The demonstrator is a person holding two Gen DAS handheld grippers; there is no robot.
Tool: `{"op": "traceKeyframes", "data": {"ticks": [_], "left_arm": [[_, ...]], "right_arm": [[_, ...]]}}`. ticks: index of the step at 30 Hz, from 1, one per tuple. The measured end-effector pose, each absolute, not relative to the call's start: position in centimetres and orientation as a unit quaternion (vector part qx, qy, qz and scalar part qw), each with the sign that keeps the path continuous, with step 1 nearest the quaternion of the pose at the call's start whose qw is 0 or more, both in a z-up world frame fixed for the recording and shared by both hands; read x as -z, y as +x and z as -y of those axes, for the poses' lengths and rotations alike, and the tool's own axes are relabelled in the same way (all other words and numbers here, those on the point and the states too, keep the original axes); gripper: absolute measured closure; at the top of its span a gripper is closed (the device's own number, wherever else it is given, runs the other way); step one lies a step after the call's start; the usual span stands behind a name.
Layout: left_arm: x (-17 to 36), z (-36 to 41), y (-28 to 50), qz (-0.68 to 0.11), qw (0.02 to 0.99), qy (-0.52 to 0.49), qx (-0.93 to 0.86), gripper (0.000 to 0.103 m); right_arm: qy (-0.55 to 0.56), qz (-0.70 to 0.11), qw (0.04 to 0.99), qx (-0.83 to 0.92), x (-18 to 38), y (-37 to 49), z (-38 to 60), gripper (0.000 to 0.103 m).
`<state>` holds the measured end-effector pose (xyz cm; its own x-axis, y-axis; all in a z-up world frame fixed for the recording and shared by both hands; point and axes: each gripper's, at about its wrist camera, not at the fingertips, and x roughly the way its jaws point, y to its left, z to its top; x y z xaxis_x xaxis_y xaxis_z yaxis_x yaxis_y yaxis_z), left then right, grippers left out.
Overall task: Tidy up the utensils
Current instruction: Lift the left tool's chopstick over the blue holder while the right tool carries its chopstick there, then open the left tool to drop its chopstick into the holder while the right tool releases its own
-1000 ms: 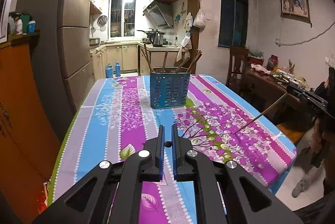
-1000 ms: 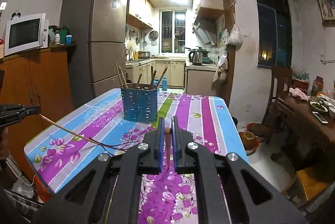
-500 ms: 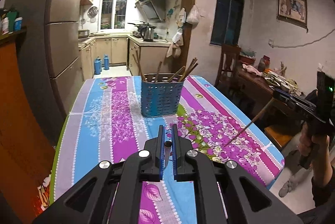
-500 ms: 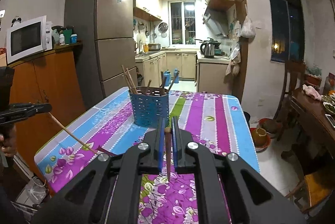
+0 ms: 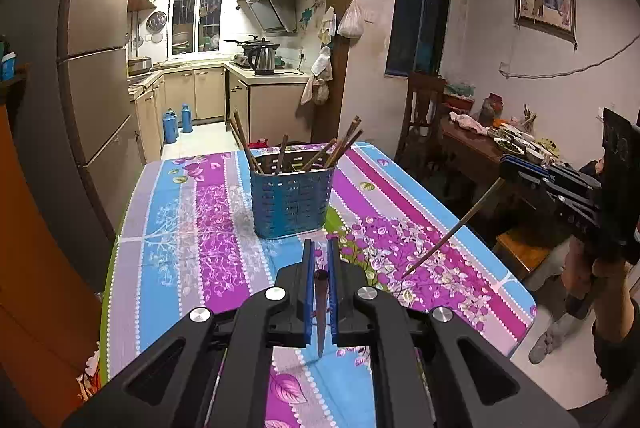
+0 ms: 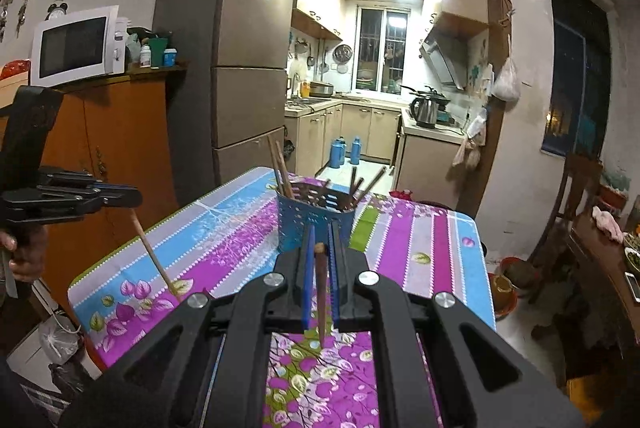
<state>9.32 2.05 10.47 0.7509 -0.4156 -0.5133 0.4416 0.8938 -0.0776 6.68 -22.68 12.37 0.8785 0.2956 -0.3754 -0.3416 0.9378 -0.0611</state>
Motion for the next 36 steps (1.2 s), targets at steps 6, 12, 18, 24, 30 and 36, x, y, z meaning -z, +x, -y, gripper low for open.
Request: {"op": "traceKeyframes", "data": {"ticks": [6,12,18,24,30,36], "left_arm": [[-12.3,-2.2,10.8,-0.271,0.932,0.014,0.239,0.096],[-15.5,-2.0,13.2,-0.271,0.931,0.014,0.244,0.096],[-21.7,-0.7,15.5,-0.228,0.944,0.041,0.235,0.096],[-27.9,0.8,18.9,-0.172,0.960,0.058,0.212,0.096],[-30.4,2.3,24.5,-0.148,0.966,0.056,0.206,0.096],[-28.1,3.6,30.1,-0.150,0.966,0.055,0.202,0.096]], "right_arm": [[-0.064,-0.172,0.966,-0.182,-14.3,7.8,21.6,0.098],[-0.053,-0.163,0.966,-0.193,-17.1,9.8,21.0,0.098],[-0.050,-0.137,0.972,-0.186,-21.9,12.8,20.5,0.098],[-0.041,-0.115,0.978,-0.171,-26.1,17.0,20.1,0.098],[-0.027,-0.117,0.980,-0.156,-26.5,22.4,20.1,0.098],[-0.013,-0.142,0.978,-0.155,-23.6,27.1,20.0,0.098]]}}
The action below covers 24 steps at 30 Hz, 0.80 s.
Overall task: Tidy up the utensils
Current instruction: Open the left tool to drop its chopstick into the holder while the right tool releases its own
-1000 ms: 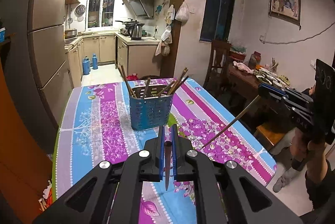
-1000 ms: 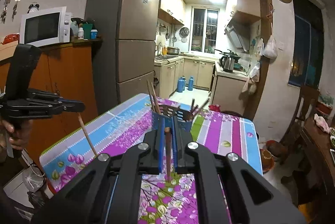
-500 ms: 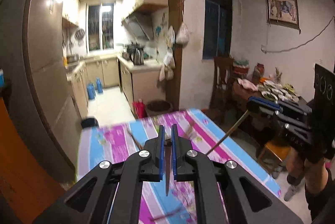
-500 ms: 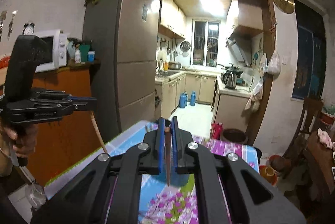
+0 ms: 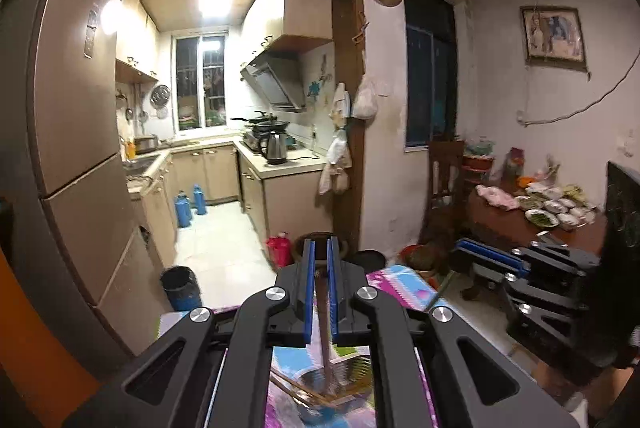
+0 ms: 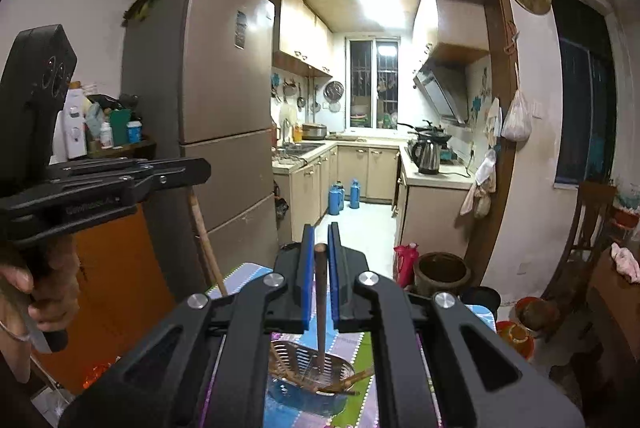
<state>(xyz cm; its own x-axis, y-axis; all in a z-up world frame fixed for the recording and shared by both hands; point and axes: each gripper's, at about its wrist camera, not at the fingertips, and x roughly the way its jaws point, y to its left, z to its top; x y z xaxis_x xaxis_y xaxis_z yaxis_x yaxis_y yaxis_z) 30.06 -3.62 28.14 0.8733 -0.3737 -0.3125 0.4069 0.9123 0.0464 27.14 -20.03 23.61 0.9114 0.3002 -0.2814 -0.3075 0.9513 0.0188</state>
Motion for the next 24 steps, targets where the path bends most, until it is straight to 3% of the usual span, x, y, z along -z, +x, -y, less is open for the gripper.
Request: {"op": "traceKeyframes", "data": {"ticks": [14,15,18,20,24], "left_arm": [[-17.1,3.8,37.9,-0.221,0.952,0.045,0.207,0.096],[-16.4,3.8,38.0,-0.226,0.951,0.045,0.204,0.095],[-15.6,3.4,38.2,-0.236,0.952,0.050,0.188,0.087],[-16.0,2.8,37.8,-0.225,0.956,0.048,0.181,0.079],[-17.8,2.0,36.1,-0.202,0.963,0.047,0.170,0.074]], "right_arm": [[-0.014,-0.211,0.962,-0.173,-16.6,32.8,18.2,0.098],[-0.022,-0.212,0.964,-0.161,-16.2,32.9,17.8,0.096],[-0.017,-0.205,0.966,-0.156,-16.4,32.5,17.8,0.073],[-0.013,-0.198,0.968,-0.155,-16.9,32.2,18.2,0.072],[-0.013,-0.186,0.972,-0.145,-18.0,30.9,18.9,0.072]]}}
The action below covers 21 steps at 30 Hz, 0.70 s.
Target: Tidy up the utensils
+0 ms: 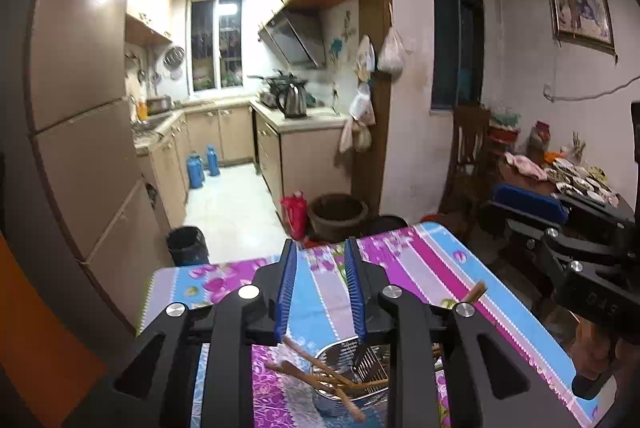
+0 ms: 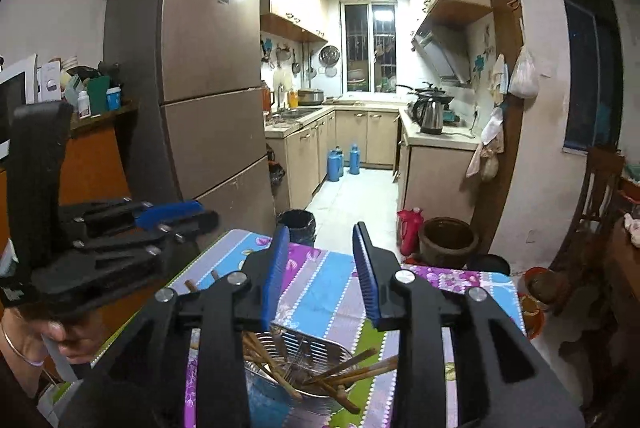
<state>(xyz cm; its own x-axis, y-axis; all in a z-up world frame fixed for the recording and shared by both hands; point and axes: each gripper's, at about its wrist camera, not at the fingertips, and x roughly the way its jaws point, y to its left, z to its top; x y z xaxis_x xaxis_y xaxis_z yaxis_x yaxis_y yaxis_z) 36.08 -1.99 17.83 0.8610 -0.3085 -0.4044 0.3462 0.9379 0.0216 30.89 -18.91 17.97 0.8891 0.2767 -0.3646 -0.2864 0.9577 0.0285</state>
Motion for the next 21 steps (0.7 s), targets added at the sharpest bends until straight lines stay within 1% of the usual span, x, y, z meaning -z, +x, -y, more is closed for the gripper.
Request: {"op": "traceKeyframes", "data": {"ticks": [1,2,3,4,5,6,7,8,9,10,11,14,19,21], "left_arm": [[-18.1,1.9,35.4,-0.196,0.965,0.045,0.166,0.066],[-18.5,1.6,34.6,-0.188,0.969,0.040,0.157,0.053],[-18.8,1.1,33.4,-0.179,0.973,0.033,0.144,0.045],[-18.9,0.9,32.3,-0.170,0.976,0.032,0.132,0.028],[-19.0,0.9,31.0,-0.157,0.980,0.036,0.113,0.020],[-18.9,0.8,28.8,-0.137,0.986,0.047,0.084,0.018],[-18.7,0.9,27.2,-0.124,0.988,0.057,0.068,0.011],[-18.3,0.9,25.4,-0.110,0.990,0.068,0.047,0.004],[-17.8,1.0,23.6,-0.095,0.992,0.074,0.030,0.004],[-16.8,1.1,20.9,-0.081,0.994,0.079,0.005,0.004],[-16.1,1.0,19.5,-0.077,0.994,0.080,-0.011,0.004],[-13.6,1.6,14.6,-0.089,0.993,0.077,-0.009,0.003],[-9.5,2.9,7.7,-0.081,0.994,0.068,-0.007,0.004],[-8.0,3.6,6.3,-0.096,0.994,0.047,0.014,0.004]], "right_arm": [[-0.013,-0.181,0.973,-0.144,-18.2,30.5,19.1,0.072],[-0.013,-0.177,0.973,-0.146,-18.4,29.9,19.4,0.072],[-0.015,-0.170,0.975,-0.145,-18.6,29.0,19.7,0.071],[-0.017,-0.163,0.976,-0.142,-18.8,28.1,20.0,0.064],[-0.018,-0.152,0.979,-0.137,-18.8,26.6,20.4,0.058],[-0.015,-0.145,0.980,-0.139,-18.7,25.4,20.8,0.043],[-0.010,-0.136,0.980,-0.143,-18.5,23.6,21.3,0.033],[-0.007,-0.131,0.981,-0.143,-18.2,22.5,21.7,0.030],[-0.005,-0.123,0.983,-0.138,-17.7,20.3,22.1,0.023],[-0.004,-0.116,0.985,-0.130,-17.2,18.8,22.4,0.011],[-0.003,-0.099,0.988,-0.114,-16.4,16.4,22.7,0.004],[0.002,-0.072,0.995,-0.067,-14.1,12.0,23.1,0.005],[0.013,-0.089,0.996,-0.008,-9.4,6.4,23.5,0.005],[0.029,-0.106,0.994,0.012,-7.9,5.1,23.7,0.005]]}}
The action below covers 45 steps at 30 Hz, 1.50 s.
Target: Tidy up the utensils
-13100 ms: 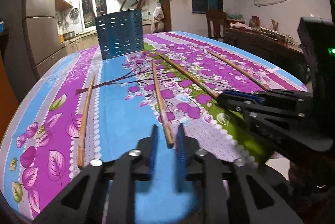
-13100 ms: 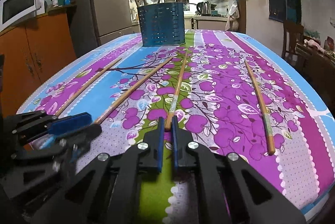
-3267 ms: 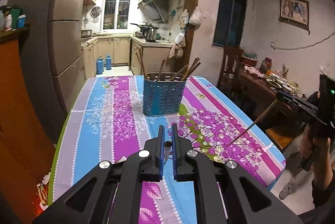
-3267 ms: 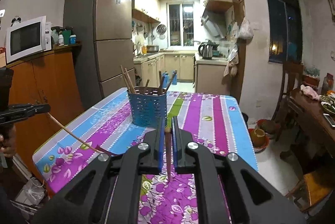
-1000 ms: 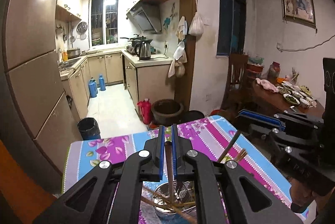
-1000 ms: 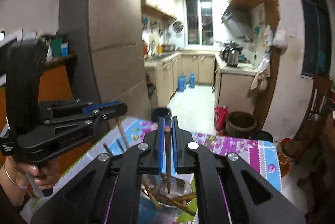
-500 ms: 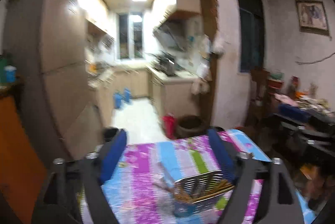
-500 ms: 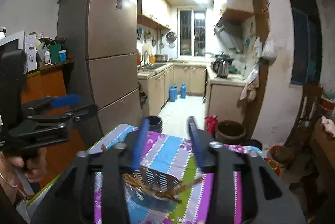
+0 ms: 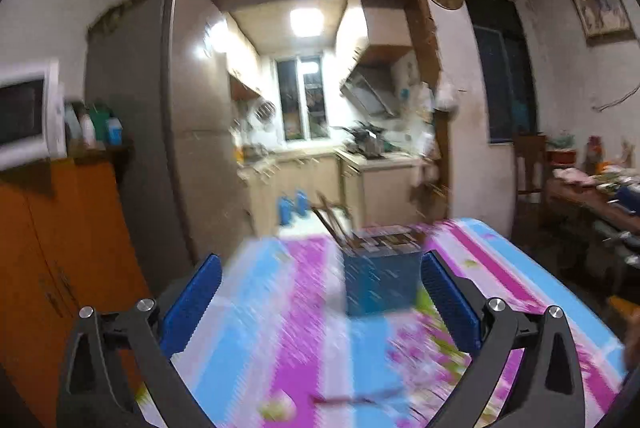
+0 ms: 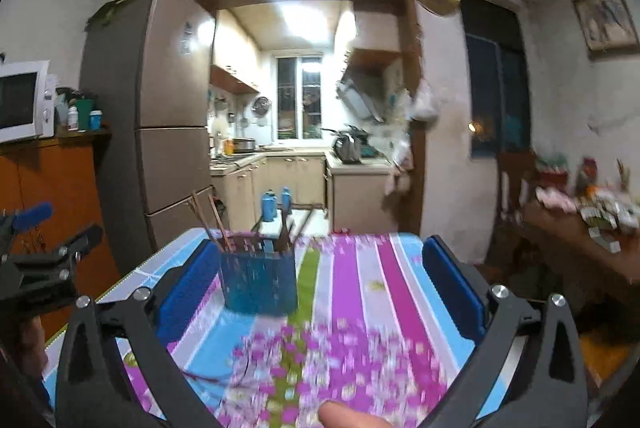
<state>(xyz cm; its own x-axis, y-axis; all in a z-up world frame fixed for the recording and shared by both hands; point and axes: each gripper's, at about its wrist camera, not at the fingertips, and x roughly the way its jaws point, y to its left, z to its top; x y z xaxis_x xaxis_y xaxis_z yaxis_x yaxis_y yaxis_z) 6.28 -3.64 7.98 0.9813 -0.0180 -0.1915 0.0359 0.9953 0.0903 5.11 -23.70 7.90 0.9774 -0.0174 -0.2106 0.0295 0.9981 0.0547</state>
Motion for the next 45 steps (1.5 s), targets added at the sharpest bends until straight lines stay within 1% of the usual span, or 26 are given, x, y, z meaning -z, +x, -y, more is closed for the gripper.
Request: {"op": "traceKeyframes", "data": {"ticks": [2,6,8,15,28,45], "left_arm": [[-5.9,4.1,4.1,-0.102,0.994,0.029,0.019,0.004],[-3.2,5.1,1.5,-0.120,0.992,0.047,0.003,0.004],[-2.4,5.4,0.8,-0.122,0.990,0.063,-0.019,0.004],[-0.3,5.1,-0.4,-0.144,0.987,0.062,-0.024,0.004],[-0.6,4.3,-1.4,-0.129,0.990,0.050,-0.016,0.004],[0.3,2.9,-3.0,-0.136,0.990,0.037,-0.019,0.004]], "right_arm": [[0.030,-0.117,0.992,0.044,-6.6,3.8,23.4,0.005],[0.033,-0.114,0.988,0.096,-3.8,0.9,22.6,0.005],[0.035,-0.124,0.987,0.100,-2.8,0.4,22.6,0.005],[0.028,-0.146,0.983,0.107,-0.5,0.0,22.1,0.005],[0.014,-0.145,0.985,0.096,-0.5,-1.4,21.4,0.005],[-0.016,-0.141,0.987,0.080,-0.6,-3.1,19.3,0.005]]}}
